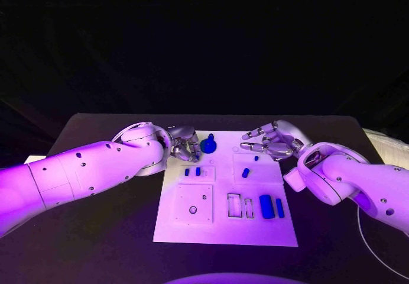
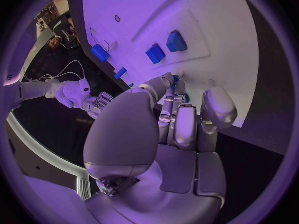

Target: Assemble the parts on the task board

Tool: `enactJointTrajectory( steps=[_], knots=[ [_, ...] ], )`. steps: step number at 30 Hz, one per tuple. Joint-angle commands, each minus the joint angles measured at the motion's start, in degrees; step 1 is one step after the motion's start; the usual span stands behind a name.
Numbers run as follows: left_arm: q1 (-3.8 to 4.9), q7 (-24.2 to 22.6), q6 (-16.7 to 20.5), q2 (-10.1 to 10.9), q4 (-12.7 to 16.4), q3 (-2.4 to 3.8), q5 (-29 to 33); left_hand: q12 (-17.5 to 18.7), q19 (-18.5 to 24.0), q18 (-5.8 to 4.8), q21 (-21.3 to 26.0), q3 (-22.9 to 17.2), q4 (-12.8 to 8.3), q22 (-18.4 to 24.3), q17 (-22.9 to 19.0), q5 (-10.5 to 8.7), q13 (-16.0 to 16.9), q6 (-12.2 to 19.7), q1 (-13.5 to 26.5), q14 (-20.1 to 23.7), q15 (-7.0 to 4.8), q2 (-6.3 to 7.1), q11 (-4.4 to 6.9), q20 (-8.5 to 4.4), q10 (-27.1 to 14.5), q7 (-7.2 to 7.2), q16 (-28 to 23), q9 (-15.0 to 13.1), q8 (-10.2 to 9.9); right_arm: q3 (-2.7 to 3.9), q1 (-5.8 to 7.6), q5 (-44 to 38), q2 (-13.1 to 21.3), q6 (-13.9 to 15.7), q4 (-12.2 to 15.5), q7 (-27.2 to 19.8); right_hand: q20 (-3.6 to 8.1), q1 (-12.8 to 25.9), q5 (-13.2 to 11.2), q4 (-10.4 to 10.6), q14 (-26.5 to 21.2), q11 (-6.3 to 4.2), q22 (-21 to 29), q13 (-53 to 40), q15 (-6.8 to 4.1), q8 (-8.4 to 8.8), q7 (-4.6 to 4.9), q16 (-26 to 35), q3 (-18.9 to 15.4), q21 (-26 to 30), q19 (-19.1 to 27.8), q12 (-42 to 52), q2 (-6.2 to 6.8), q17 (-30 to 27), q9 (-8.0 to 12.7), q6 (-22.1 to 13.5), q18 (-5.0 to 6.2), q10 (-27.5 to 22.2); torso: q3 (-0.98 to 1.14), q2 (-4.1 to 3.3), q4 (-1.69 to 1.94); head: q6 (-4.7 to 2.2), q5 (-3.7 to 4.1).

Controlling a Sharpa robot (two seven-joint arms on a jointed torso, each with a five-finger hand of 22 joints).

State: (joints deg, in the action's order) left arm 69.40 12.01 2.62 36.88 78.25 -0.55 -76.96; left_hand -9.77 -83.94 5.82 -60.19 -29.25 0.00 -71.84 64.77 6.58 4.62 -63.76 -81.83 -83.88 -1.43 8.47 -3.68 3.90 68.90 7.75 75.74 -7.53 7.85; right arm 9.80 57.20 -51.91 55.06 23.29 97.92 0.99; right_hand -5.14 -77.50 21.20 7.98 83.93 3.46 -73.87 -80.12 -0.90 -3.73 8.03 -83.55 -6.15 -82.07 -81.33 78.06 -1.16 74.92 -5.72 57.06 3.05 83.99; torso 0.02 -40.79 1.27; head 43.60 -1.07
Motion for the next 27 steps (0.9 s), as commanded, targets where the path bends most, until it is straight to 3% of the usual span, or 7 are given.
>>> enactJointTrajectory(
  steps=[1,27],
  knots=[
    [-0.07,0.3,-2.4,-0.1,0.0,-0.08,-0.9,0.1,-1.9,-0.51,-0.5,-0.3,-0.2,-0.2,0.2,-0.04,0.1,-0.4,0.7,-1.7,0.11,0.09,0.01,0.18,0.2,-0.07,0.4,0.0,-0.2,0.0,-0.03,-0.4,0.1,-0.7,0.1,0.1,0.09,0.1,0.4,-0.3,3.9,-0.33,0.0,-2.5,-0.22,-0.15,0.14,0.3,-0.2,0.4,0.3,-0.3,0.21,5.2,-0.1,0.2,0.57,0.2,-0.05,0.04,0.0,0.14,-0.06],
    [-0.08,0.9,-2.5,0.3,0.2,-0.1,0.0,0.4,-1.9,-0.61,-1.1,-0.3,-0.1,-0.7,0.5,-0.07,0.1,-0.6,1.0,-1.8,0.05,0.12,0.07,0.16,0.4,-0.15,0.7,0.0,-0.2,0.0,-0.03,-0.4,0.0,-0.4,0.1,-0.2,0.09,0.1,0.4,-0.2,3.9,-0.33,0.0,-2.5,-0.22,-0.15,0.14,0.3,-0.3,0.4,0.3,-0.3,0.22,5.2,-0.1,0.2,0.58,0.2,-0.04,0.04,0.03,0.48,-0.19]
  ],
)
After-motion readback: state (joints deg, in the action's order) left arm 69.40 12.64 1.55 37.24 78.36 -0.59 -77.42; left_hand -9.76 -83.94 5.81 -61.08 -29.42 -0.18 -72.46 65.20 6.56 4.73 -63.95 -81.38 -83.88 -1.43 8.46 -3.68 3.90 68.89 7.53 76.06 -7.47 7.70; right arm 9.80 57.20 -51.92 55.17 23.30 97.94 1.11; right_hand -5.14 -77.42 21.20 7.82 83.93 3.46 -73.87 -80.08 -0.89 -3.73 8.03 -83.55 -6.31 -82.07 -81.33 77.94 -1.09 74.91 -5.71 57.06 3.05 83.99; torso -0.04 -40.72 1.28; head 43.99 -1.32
